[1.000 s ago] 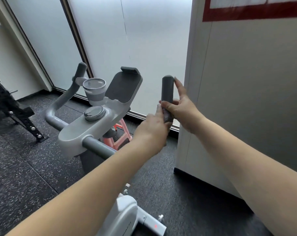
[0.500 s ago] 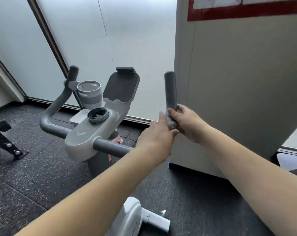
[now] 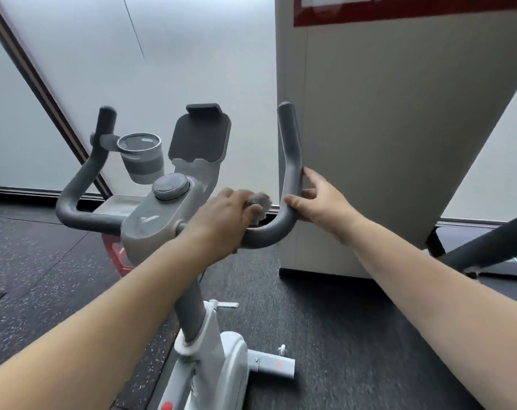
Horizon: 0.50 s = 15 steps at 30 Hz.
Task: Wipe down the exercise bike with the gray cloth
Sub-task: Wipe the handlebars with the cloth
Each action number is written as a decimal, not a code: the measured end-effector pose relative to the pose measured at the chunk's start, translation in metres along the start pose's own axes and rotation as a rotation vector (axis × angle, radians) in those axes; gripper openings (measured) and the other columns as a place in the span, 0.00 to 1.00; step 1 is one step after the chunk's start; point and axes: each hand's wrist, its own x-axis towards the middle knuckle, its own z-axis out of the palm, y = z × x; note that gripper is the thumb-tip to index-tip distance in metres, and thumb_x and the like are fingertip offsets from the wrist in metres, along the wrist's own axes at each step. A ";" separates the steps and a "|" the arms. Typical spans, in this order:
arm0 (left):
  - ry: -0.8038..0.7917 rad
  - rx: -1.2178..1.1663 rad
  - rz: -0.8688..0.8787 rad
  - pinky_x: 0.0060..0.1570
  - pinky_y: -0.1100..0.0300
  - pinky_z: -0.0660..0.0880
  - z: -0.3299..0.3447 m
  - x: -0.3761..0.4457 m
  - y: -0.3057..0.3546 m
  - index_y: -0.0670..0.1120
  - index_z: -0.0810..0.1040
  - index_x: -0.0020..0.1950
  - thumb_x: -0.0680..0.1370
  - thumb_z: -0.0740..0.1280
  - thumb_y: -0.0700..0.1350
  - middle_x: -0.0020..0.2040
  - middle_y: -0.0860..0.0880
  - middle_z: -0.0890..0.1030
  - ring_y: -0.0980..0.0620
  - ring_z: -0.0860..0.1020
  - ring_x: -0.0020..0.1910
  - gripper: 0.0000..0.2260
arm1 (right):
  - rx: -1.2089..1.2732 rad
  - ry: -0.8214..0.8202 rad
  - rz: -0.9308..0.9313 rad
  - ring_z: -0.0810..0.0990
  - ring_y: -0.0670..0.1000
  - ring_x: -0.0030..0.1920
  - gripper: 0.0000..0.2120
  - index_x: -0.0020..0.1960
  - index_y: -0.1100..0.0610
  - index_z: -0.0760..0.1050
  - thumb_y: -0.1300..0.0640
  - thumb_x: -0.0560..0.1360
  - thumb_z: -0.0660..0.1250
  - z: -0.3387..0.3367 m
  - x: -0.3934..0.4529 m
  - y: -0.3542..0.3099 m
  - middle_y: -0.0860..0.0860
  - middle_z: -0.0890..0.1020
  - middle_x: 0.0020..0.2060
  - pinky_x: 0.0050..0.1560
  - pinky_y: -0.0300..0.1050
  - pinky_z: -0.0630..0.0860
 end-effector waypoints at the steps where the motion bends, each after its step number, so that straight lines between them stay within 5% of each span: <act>1: -0.004 0.008 0.002 0.59 0.51 0.67 0.011 0.001 0.020 0.51 0.67 0.69 0.80 0.54 0.55 0.61 0.43 0.74 0.41 0.72 0.61 0.19 | -0.003 0.010 0.002 0.84 0.52 0.47 0.36 0.74 0.48 0.58 0.58 0.72 0.71 0.001 -0.001 -0.001 0.58 0.82 0.52 0.47 0.45 0.82; 4: 0.101 0.222 0.085 0.53 0.50 0.68 0.035 -0.012 0.053 0.49 0.62 0.72 0.80 0.53 0.58 0.58 0.43 0.77 0.41 0.75 0.57 0.23 | -0.067 0.055 0.017 0.82 0.49 0.40 0.35 0.74 0.48 0.59 0.57 0.72 0.72 0.003 -0.003 -0.005 0.56 0.83 0.49 0.34 0.36 0.78; 9: 0.098 0.280 0.258 0.57 0.51 0.69 0.014 -0.038 -0.022 0.54 0.71 0.66 0.74 0.53 0.63 0.58 0.50 0.78 0.44 0.75 0.59 0.25 | 0.016 0.050 0.039 0.82 0.54 0.46 0.36 0.75 0.52 0.56 0.62 0.73 0.70 0.004 -0.002 -0.006 0.53 0.77 0.44 0.50 0.50 0.81; 15: 0.077 0.082 0.107 0.57 0.51 0.68 -0.010 -0.018 -0.042 0.49 0.77 0.60 0.74 0.53 0.60 0.56 0.45 0.79 0.41 0.75 0.55 0.24 | -0.001 0.014 0.046 0.83 0.57 0.51 0.37 0.74 0.50 0.57 0.60 0.71 0.71 -0.001 0.002 -0.001 0.60 0.80 0.52 0.53 0.54 0.80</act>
